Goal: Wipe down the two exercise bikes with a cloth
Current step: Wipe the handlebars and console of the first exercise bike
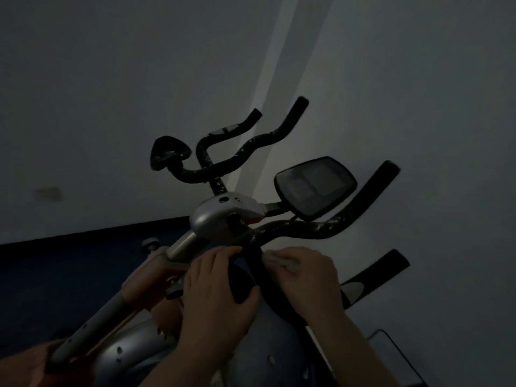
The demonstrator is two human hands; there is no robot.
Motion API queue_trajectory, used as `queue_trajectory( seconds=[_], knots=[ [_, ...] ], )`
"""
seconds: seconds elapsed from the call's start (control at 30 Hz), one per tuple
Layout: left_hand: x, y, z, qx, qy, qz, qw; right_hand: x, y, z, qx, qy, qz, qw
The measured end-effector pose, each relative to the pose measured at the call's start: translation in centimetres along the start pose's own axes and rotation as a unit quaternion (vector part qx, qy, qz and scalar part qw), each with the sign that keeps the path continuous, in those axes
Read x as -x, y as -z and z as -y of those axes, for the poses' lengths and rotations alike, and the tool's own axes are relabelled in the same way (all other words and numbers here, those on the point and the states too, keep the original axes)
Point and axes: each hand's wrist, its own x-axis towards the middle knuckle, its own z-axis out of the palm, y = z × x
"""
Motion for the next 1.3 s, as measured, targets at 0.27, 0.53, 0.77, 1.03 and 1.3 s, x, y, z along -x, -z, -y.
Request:
queue_trajectory(
  seconds=[0.27, 0.53, 0.77, 1.03, 1.3],
  knots=[
    [-2.9, -0.5, -3.0, -0.005, -0.012, 0.053, 0.999, 0.0, 1.6, -0.8, 0.049, -0.018, 0.013, 0.999],
    [-10.7, -5.2, -13.7, 0.124, -0.125, 0.128, 0.976, -3.0, 14.5, -3.6, -0.014, 0.043, -0.249, 0.968],
    [-16.3, -9.9, -18.9, 0.082, -0.108, 0.137, 0.981, -13.1, 21.7, -5.7, -0.03, 0.1, -0.19, 0.976],
    [-17.5, -10.3, -18.3, 0.113, -0.109, 0.156, 0.975, -18.2, 23.7, -4.4, 0.092, 0.107, 0.112, 0.984],
    [-18.9, -9.7, -18.0, 0.139, -0.151, 0.216, 0.955, -15.4, 20.9, -4.8, -0.028, 0.073, -0.091, 0.993]
  ],
)
